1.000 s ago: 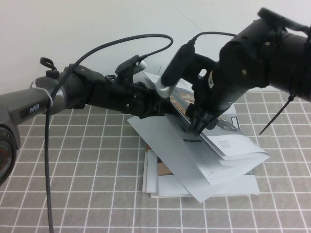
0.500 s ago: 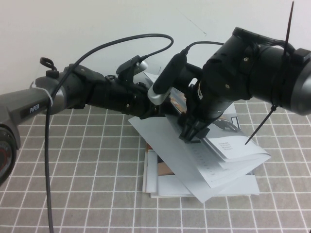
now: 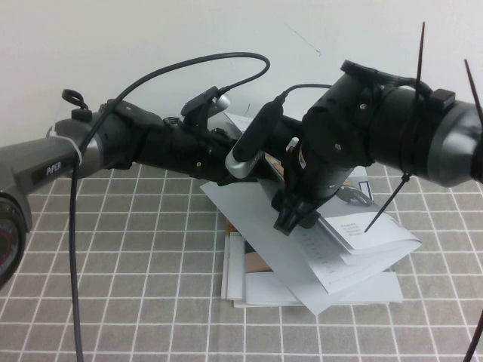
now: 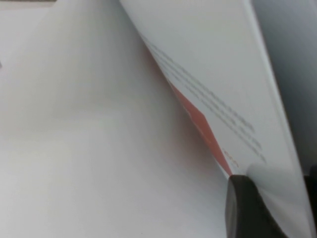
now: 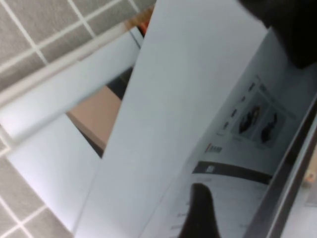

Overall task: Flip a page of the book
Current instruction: Open the closed book

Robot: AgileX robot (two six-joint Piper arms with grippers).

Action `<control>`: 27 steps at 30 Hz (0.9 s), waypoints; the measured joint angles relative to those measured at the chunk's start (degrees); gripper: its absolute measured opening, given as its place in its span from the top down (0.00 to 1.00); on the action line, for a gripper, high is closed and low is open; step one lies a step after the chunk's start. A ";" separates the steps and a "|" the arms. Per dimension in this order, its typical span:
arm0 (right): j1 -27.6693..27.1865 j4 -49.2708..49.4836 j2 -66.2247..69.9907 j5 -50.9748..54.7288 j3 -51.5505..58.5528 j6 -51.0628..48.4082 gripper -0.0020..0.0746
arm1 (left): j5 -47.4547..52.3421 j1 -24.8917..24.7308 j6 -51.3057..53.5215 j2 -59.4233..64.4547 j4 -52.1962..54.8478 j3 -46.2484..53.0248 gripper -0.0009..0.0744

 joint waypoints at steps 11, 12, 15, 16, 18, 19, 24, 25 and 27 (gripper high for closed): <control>0.00 -10.58 0.55 1.47 0.00 3.32 0.67 | 0.45 0.00 0.00 0.00 0.16 0.00 0.73; 0.00 -11.27 0.55 1.47 0.00 3.32 0.73 | 0.54 0.00 0.00 0.00 0.16 0.00 0.73; 0.00 -12.79 0.55 1.59 0.00 3.39 0.87 | 0.54 0.00 0.00 0.00 0.16 0.00 0.73; 0.00 -13.08 0.55 1.59 0.00 3.39 0.91 | 0.57 0.00 0.00 0.00 0.16 0.00 0.73; 0.00 -13.24 0.55 1.59 -0.09 3.39 0.94 | 0.57 0.00 0.00 0.00 0.16 0.00 0.73; 0.00 -13.24 0.55 1.70 -0.09 3.39 0.95 | 0.81 0.00 0.00 0.00 0.27 0.00 0.73; -0.27 -12.56 0.55 2.42 -0.09 3.39 0.96 | 4.01 0.00 2.42 0.00 1.44 0.00 0.75; -0.54 -11.65 0.55 2.42 -0.09 3.39 0.96 | 4.78 0.00 2.80 0.00 2.15 0.00 0.76; -1.80 -9.67 0.55 2.42 -0.09 3.39 0.96 | 6.11 0.00 2.95 -0.57 4.05 0.00 0.80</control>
